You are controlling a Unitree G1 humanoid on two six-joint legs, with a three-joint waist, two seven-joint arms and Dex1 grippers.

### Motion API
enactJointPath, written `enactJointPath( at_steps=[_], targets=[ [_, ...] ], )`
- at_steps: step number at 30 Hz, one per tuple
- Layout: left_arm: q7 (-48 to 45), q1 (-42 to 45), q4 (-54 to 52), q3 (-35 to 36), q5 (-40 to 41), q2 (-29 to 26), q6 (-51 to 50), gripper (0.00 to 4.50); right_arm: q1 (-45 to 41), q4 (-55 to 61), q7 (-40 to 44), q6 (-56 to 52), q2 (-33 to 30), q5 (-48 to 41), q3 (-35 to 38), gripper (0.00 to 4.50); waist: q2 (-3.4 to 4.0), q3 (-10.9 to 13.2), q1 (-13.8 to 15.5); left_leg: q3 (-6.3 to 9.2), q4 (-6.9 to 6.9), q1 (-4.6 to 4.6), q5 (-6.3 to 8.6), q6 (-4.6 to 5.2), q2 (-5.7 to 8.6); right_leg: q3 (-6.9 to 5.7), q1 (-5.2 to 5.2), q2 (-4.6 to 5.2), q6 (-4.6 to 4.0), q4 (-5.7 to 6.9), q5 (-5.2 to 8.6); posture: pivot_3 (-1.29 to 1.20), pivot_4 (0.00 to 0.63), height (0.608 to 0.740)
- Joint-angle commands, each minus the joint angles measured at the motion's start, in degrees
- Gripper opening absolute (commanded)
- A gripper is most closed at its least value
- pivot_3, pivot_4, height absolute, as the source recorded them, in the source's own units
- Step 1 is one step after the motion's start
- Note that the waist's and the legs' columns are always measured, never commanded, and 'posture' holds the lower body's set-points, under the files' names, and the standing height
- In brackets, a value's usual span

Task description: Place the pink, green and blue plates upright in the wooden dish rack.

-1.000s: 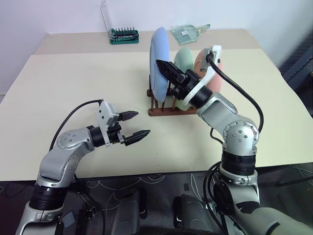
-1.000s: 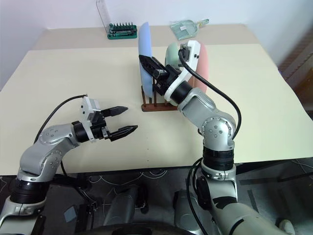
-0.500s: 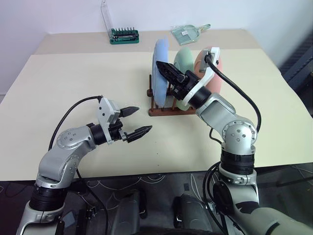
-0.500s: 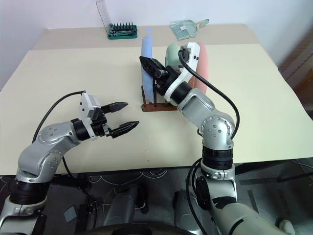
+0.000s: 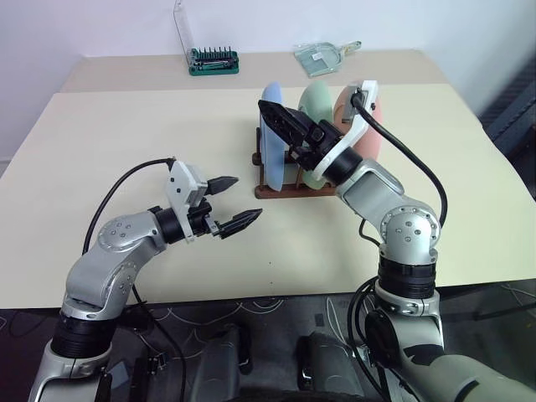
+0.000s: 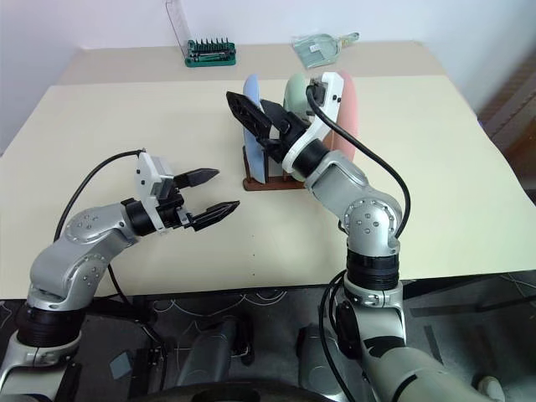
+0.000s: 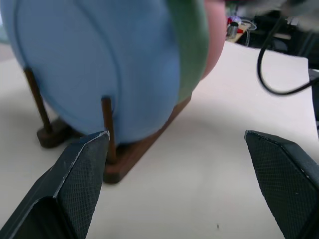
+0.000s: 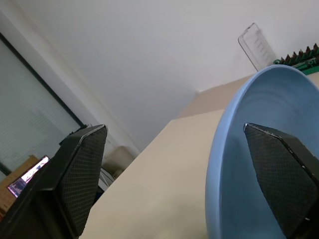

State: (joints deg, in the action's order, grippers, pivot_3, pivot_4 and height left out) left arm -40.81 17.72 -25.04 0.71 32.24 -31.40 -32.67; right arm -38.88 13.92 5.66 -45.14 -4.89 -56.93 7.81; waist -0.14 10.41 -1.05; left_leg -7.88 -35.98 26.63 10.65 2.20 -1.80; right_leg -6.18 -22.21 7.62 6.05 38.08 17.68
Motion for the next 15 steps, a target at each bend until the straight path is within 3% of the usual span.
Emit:
enactJointPath(
  at_steps=[1, 9, 15],
  targets=[
    [2.58, 2.38, -4.2, -0.39, 1.69, 0.53, -3.38, 4.5, -2.37, 3.82, 2.07, 1.59, -2.06, 1.36, -0.33, 4.46, 0.0, 0.0, 0.01, 0.0, 0.0, 0.0, 0.0, 0.0, 0.0, 0.0, 0.0, 0.0, 0.0, 0.0, 0.0, 0.0, 0.15, 0.737],
    [6.69, 6.37, -6.7, -1.34, 3.16, 1.95, -9.12, 4.5, -6.48, 5.66, 6.03, 2.28, -8.09, 4.61, -0.54, 4.46, 0.0, 0.0, -0.04, 0.0, -0.01, -0.01, 0.0, 0.0, 0.0, 0.01, 0.0, -0.02, 0.0, 0.01, 0.0, 0.0, 0.15, 0.737],
    [6.25, 3.84, -5.22, -0.05, 1.04, 1.22, -6.15, 4.5, -5.91, 9.03, 13.79, 3.86, -23.78, 10.44, 3.08, 4.46, -0.02, 0.01, 0.48, 0.01, -0.05, 0.05, 0.02, 0.04, 0.04, -0.01, 0.01, 0.02, 0.01, -0.07, 0.0, 0.0, 0.15, 0.737]
  ],
)
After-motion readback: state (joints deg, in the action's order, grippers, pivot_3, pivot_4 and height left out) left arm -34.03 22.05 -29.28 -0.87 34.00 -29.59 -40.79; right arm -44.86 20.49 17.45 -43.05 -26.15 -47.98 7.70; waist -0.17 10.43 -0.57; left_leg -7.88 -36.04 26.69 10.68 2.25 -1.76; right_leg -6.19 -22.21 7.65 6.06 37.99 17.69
